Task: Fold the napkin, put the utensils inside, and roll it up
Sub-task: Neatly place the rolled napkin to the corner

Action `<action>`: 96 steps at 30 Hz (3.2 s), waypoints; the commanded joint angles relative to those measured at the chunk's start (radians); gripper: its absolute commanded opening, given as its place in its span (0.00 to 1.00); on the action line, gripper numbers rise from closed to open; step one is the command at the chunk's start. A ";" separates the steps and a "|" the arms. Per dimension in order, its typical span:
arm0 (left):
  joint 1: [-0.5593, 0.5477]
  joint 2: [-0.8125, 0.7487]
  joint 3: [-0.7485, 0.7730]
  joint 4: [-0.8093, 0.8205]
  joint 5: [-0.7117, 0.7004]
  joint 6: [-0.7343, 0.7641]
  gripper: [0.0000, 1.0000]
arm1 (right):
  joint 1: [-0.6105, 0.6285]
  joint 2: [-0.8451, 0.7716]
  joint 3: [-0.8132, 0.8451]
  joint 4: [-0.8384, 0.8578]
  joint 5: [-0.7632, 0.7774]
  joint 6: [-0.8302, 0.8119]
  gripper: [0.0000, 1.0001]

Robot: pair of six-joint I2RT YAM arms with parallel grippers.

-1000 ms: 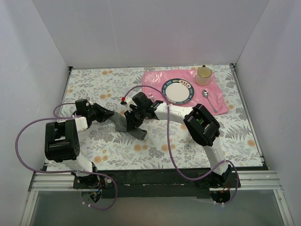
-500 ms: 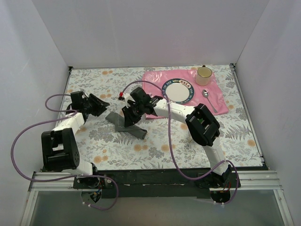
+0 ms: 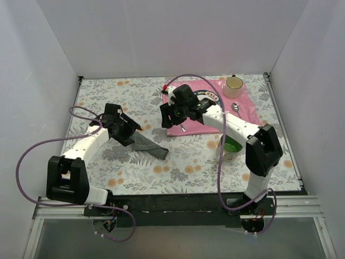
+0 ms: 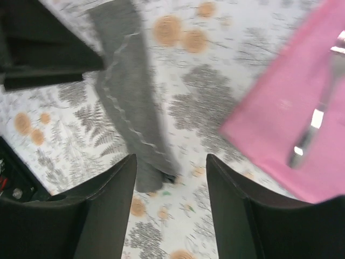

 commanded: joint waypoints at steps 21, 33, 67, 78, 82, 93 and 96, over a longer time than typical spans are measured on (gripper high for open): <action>-0.250 0.288 0.250 -0.331 -0.317 -0.319 0.69 | -0.103 -0.301 -0.322 0.030 0.125 -0.049 0.68; -0.254 0.323 0.233 -0.294 -0.349 -0.342 0.67 | -0.105 -0.301 -0.332 0.035 0.111 -0.059 0.68; -0.193 0.527 0.357 -0.274 -0.475 -0.278 0.49 | -0.105 -0.268 -0.308 0.029 0.107 -0.074 0.67; 0.009 0.748 0.640 -0.251 -0.440 -0.184 0.46 | -0.117 -0.278 -0.282 0.021 0.128 -0.077 0.67; 0.077 0.961 0.912 -0.318 -0.437 -0.161 0.47 | -0.126 -0.281 -0.282 0.015 0.128 -0.080 0.67; 0.206 1.259 1.402 -0.352 -0.402 -0.140 0.48 | -0.146 -0.262 -0.271 0.003 0.118 -0.078 0.68; 0.207 1.262 1.409 -0.303 -0.397 -0.107 0.52 | -0.149 -0.258 -0.263 0.001 0.115 -0.078 0.68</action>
